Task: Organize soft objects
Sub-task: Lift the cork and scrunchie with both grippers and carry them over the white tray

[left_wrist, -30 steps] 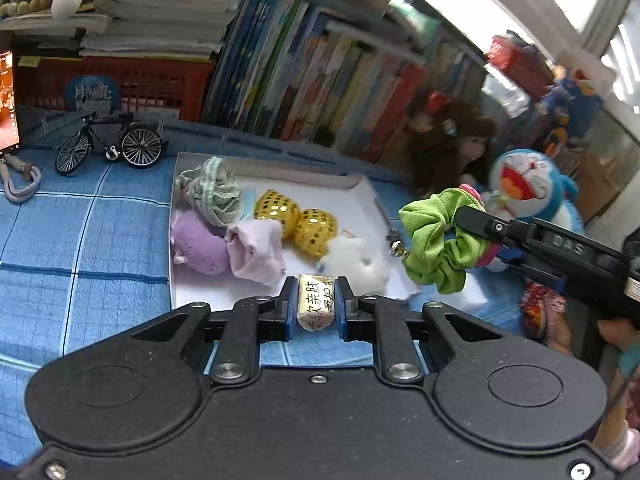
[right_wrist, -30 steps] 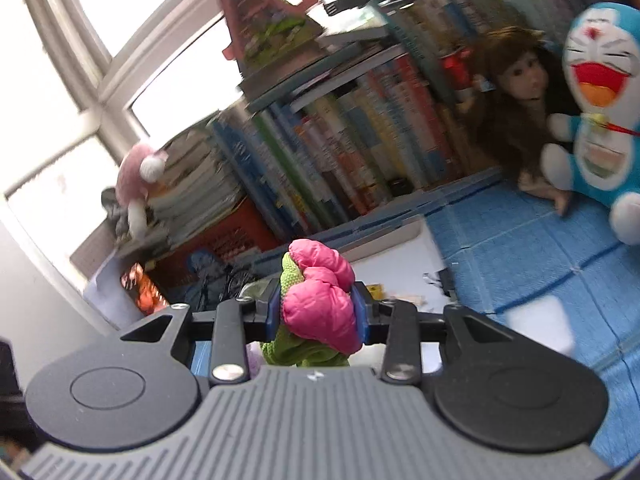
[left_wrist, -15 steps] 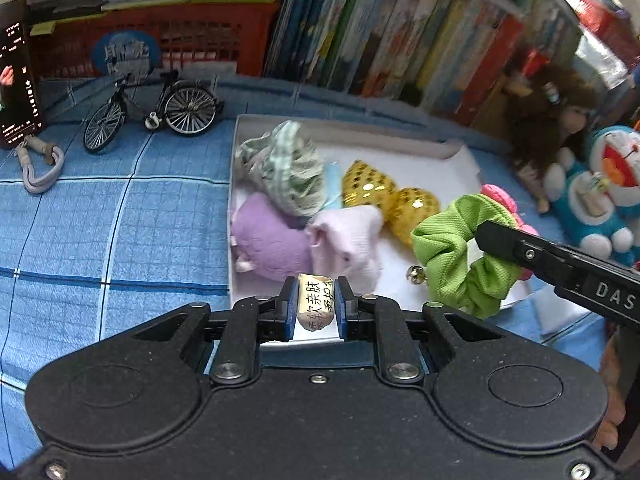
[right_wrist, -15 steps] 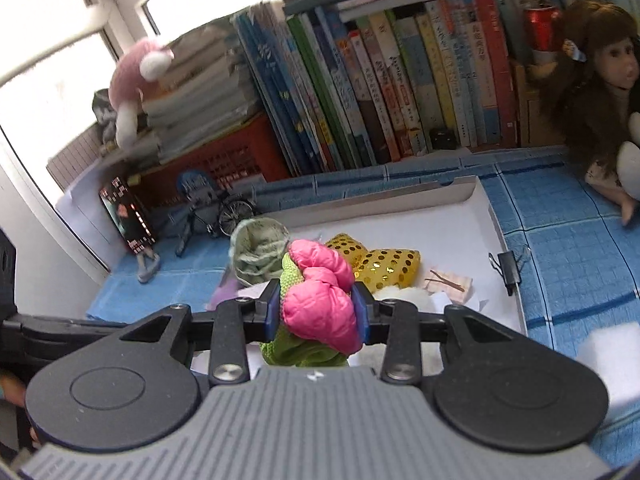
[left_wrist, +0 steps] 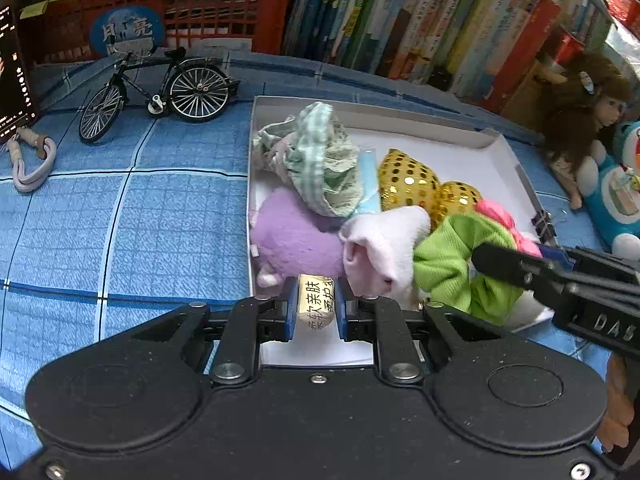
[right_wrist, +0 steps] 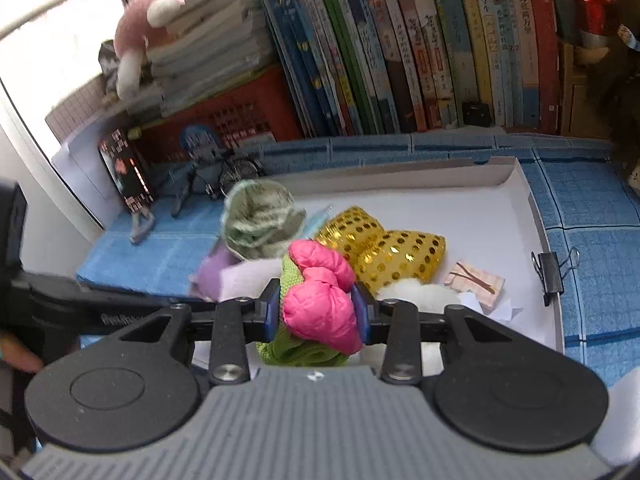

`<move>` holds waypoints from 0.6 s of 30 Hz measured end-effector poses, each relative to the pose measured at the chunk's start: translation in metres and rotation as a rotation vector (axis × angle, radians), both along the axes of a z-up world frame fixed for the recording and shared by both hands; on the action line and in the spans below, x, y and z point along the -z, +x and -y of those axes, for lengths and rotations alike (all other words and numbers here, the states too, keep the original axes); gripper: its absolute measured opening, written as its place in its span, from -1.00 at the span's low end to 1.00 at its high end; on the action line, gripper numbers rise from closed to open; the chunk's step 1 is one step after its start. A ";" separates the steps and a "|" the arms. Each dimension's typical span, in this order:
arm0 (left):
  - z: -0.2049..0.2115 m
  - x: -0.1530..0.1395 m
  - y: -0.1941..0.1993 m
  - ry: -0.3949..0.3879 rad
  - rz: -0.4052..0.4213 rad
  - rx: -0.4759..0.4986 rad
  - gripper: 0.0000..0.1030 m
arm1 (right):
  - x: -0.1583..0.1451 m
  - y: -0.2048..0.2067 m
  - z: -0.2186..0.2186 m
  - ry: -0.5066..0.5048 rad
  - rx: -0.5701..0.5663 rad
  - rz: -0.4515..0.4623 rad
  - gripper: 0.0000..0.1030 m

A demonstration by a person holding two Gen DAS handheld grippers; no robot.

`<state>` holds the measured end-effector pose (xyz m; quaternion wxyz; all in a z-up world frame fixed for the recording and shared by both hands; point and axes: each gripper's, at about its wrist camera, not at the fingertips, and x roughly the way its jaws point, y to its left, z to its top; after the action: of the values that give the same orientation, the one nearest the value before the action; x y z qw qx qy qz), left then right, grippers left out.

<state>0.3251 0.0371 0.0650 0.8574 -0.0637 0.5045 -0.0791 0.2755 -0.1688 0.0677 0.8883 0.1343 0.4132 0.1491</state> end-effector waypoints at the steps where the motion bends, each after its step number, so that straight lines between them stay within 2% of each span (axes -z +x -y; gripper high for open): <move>1: 0.000 0.001 0.002 -0.006 -0.002 -0.002 -0.65 | 0.002 0.002 0.000 -0.009 -0.005 -0.010 -0.18; 15: 0.001 0.012 0.022 -0.020 0.016 -0.006 -0.64 | 0.022 0.015 0.014 -0.068 0.097 -0.011 -0.18; 18: 0.002 0.015 0.024 -0.014 0.019 0.002 -0.59 | 0.026 0.018 0.015 -0.058 0.099 -0.019 -0.08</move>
<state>0.3493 0.0351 0.0504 0.8616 -0.0684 0.4959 -0.0840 0.2933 -0.1838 0.0415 0.8943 0.1302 0.4183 0.0915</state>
